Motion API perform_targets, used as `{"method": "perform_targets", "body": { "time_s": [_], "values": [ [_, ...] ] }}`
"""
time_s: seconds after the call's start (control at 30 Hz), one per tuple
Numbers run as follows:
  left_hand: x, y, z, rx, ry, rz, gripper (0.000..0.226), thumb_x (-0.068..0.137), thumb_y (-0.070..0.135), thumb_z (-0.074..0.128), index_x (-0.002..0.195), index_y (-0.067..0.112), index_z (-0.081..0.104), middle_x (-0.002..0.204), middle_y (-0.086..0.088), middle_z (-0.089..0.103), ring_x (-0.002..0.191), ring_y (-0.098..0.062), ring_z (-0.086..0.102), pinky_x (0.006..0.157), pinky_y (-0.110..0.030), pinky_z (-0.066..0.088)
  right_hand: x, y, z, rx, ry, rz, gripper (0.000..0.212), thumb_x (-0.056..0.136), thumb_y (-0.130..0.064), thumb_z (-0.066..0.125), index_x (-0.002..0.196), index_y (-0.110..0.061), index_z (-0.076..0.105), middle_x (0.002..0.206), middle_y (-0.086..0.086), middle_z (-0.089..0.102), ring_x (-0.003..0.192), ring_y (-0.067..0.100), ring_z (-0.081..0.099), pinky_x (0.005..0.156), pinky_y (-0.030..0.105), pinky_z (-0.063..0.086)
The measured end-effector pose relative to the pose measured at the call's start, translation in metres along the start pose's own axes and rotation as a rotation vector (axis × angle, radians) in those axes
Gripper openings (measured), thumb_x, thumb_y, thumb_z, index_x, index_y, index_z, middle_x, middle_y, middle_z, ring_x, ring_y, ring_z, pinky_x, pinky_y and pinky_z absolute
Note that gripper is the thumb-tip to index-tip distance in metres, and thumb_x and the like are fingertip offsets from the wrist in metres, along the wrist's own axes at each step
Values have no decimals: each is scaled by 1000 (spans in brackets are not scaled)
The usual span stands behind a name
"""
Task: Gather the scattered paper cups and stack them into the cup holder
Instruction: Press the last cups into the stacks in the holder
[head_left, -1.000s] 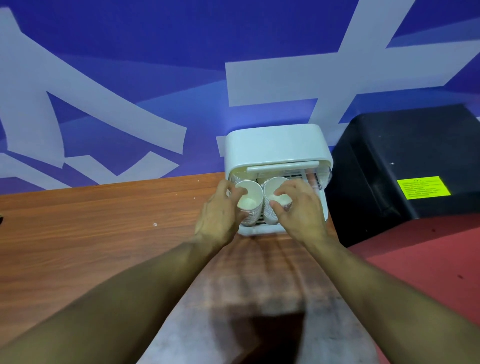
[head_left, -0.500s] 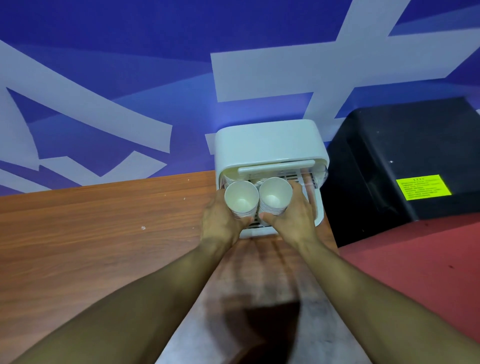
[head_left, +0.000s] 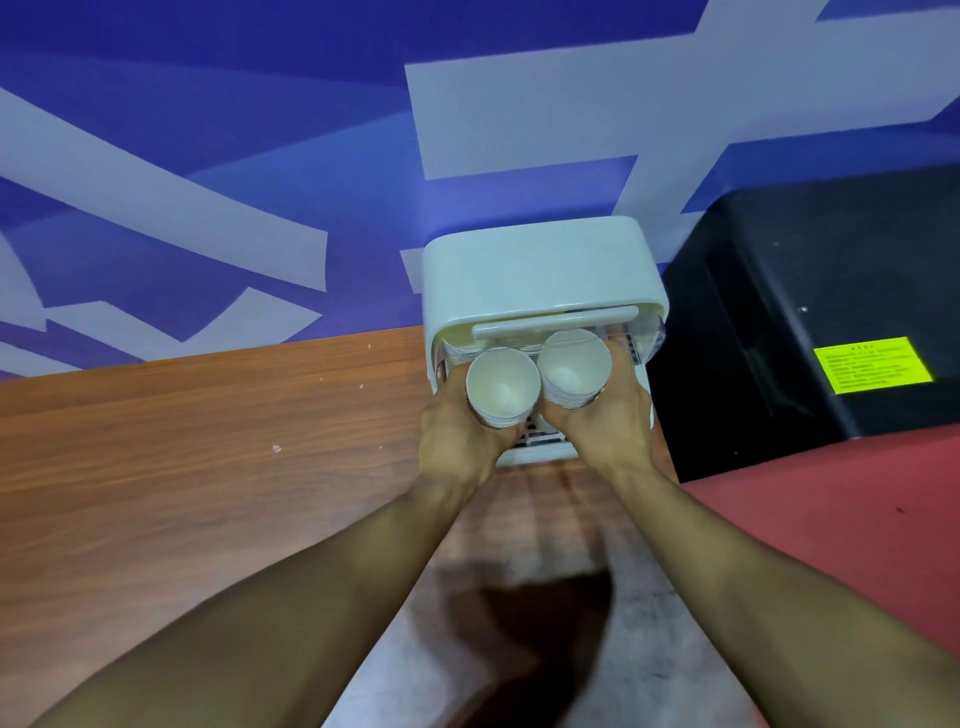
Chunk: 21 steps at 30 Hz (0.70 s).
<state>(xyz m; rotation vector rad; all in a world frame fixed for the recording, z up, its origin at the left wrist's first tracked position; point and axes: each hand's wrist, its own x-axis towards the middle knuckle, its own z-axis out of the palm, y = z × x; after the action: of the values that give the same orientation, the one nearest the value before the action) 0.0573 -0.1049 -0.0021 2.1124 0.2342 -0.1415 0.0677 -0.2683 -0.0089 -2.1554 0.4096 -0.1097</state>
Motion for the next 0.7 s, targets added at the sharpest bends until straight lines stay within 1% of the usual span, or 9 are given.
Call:
{"method": "perform_targets", "body": {
  "time_s": [0.07, 0.13, 0.2, 0.27, 0.4, 0.43, 0.53, 0.7],
  "values": [
    [1, 1, 3, 5, 9, 12, 69, 64, 33, 86, 123, 37, 52, 109, 12, 67, 100, -12, 61, 77, -23, 46, 5, 2, -2, -11, 31, 24, 76, 60, -41, 86, 124, -33, 46, 110, -11, 65, 100, 15, 62, 84, 33, 53],
    [3, 2, 6, 7, 8, 19, 69, 64, 32, 86, 124, 39, 52, 110, 12, 67, 102, -13, 61, 81, -26, 49, 9, 4, -3, -35, 65, 45, 80, 60, -46, 83, 128, -33, 44, 113, -10, 65, 102, 18, 63, 84, 40, 55],
    [5, 0, 9, 9, 7, 24, 70, 63, 32, 85, 123, 41, 50, 111, 13, 66, 103, -13, 61, 85, -32, 52, 15, 5, -3, -32, 92, 49, 81, 61, -46, 82, 129, -30, 42, 117, -6, 62, 105, 19, 62, 84, 41, 55],
    [6, 0, 11, 8, 13, 29, 71, 62, 31, 86, 121, 45, 48, 111, 15, 65, 104, -12, 61, 86, -34, 53, 20, 5, -2, -7, 131, 48, 80, 62, -43, 82, 129, -29, 41, 118, -4, 61, 104, 19, 61, 84, 39, 55],
    [9, -1, 13, 18, 18, 52, 73, 61, 29, 86, 121, 44, 47, 112, 14, 65, 105, -13, 60, 85, -32, 51, 31, 4, 6, 24, 192, 41, 76, 67, -38, 82, 129, -21, 42, 124, 0, 56, 109, 21, 58, 88, 28, 49],
    [9, -2, 13, 14, 18, 57, 73, 61, 29, 86, 121, 44, 47, 112, 14, 65, 105, -12, 60, 84, -31, 51, 33, 4, 9, 29, 199, 51, 76, 68, -37, 82, 129, -21, 42, 126, 1, 55, 110, 21, 57, 90, 28, 48],
    [10, -6, 14, -12, 20, 70, 74, 61, 27, 87, 123, 40, 49, 114, 15, 64, 106, -9, 59, 87, -29, 51, 38, 1, 14, 46, 218, 77, 79, 69, -34, 84, 132, -21, 38, 130, 2, 53, 113, 24, 57, 93, 36, 50],
    [11, -8, 16, -19, 22, 86, 74, 62, 29, 86, 126, 40, 49, 116, 14, 63, 108, -9, 58, 88, -27, 50, 44, -1, 19, 41, 241, 30, 82, 71, -25, 86, 135, -14, 35, 134, 5, 48, 121, 26, 53, 100, 41, 47]
  ]
}}
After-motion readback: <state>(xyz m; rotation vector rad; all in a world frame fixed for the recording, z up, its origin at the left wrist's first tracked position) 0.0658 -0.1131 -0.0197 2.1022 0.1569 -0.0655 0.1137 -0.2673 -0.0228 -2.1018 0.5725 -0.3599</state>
